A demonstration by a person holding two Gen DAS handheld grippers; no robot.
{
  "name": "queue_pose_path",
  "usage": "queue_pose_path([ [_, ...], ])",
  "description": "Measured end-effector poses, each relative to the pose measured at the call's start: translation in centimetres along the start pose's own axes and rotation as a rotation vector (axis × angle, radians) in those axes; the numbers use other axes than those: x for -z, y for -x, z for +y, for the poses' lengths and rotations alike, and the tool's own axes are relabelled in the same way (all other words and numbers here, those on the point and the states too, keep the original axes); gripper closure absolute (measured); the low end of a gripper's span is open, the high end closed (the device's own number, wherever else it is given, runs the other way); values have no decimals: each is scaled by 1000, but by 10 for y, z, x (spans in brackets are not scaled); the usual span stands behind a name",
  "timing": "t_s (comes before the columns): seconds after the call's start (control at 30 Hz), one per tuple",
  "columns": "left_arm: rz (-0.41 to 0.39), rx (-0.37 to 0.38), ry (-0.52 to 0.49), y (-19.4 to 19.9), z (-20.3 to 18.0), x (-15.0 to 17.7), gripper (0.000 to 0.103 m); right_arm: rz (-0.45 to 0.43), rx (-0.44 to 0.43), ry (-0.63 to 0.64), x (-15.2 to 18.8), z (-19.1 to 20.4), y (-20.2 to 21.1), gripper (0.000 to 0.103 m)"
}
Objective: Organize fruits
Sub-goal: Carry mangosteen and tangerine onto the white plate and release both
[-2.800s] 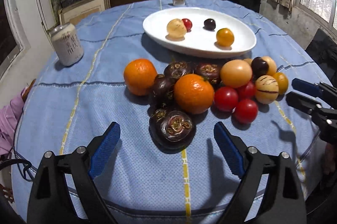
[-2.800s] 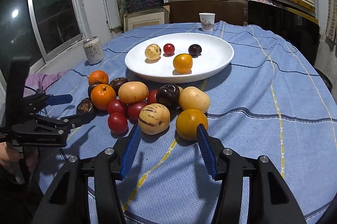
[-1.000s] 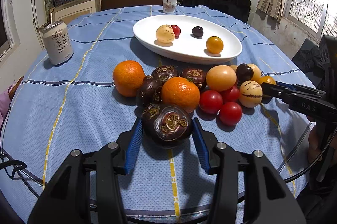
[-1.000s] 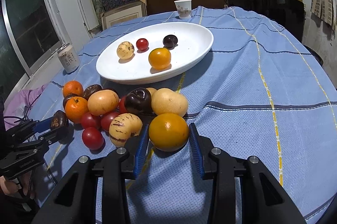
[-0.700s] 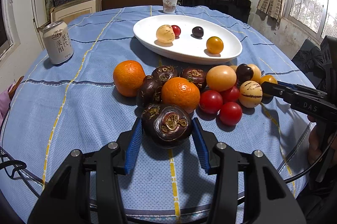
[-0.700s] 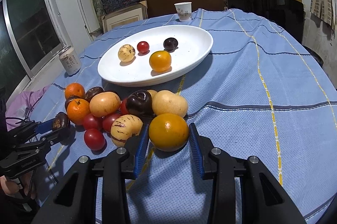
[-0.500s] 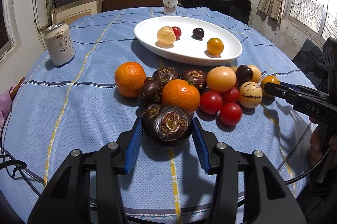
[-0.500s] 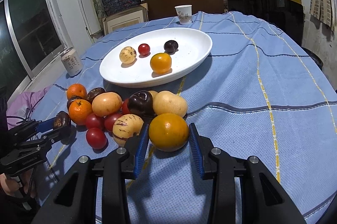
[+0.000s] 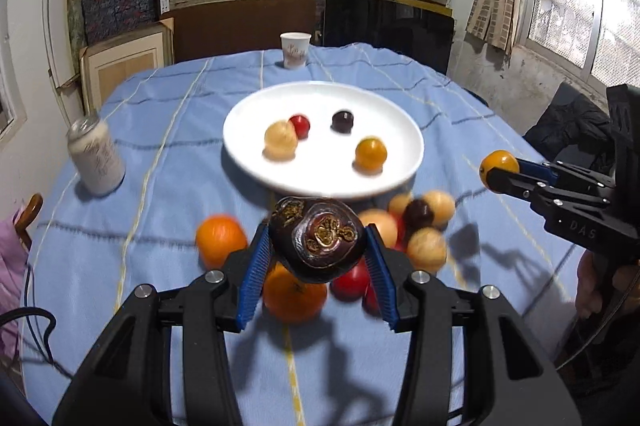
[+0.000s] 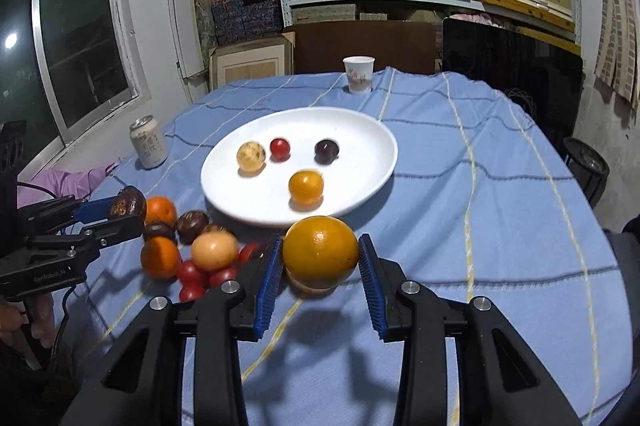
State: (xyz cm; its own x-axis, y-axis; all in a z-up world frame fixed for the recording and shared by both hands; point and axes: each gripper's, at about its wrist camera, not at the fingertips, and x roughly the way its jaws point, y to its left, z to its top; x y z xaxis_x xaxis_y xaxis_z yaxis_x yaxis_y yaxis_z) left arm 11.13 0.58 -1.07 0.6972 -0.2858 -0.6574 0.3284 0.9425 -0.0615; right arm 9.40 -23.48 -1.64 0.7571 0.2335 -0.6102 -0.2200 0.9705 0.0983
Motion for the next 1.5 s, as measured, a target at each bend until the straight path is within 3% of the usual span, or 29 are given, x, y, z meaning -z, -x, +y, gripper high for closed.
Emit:
queue_pose_path([
  [0.17,18,10,18,-32,2,-39,57,0,8,3,-39,-15,-18,65],
  [0.33,75,24,41,-78,0,-64,57,64,-6,4,-73,-25,-65,65],
  [0.67,214,-12,70,-153,6,-71,57,210,1,-3,-89,-25,-164,64],
  [0.9,261,-27,62,-168,8,-72,56,237,16,6,-89,-21,-183,64],
  [1.03,286,-40,49,-171,6,-71,55,243,36,6,-89,-21,-186,63],
  [1.07,297,-43,52,-172,6,-71,50,232,42,8,-89,-21,-183,56],
  [1.13,288,-51,69,-168,9,-72,40,202,53,12,-91,-20,-174,52],
  [1.27,214,-38,91,-138,12,-77,36,148,53,8,-97,-20,-148,52],
  [1.4,95,-65,82,-90,12,-77,23,100,43,-5,-98,-22,-115,52],
  [1.5,40,-64,88,-56,17,-66,21,82,23,-15,-88,-21,-90,52],
])
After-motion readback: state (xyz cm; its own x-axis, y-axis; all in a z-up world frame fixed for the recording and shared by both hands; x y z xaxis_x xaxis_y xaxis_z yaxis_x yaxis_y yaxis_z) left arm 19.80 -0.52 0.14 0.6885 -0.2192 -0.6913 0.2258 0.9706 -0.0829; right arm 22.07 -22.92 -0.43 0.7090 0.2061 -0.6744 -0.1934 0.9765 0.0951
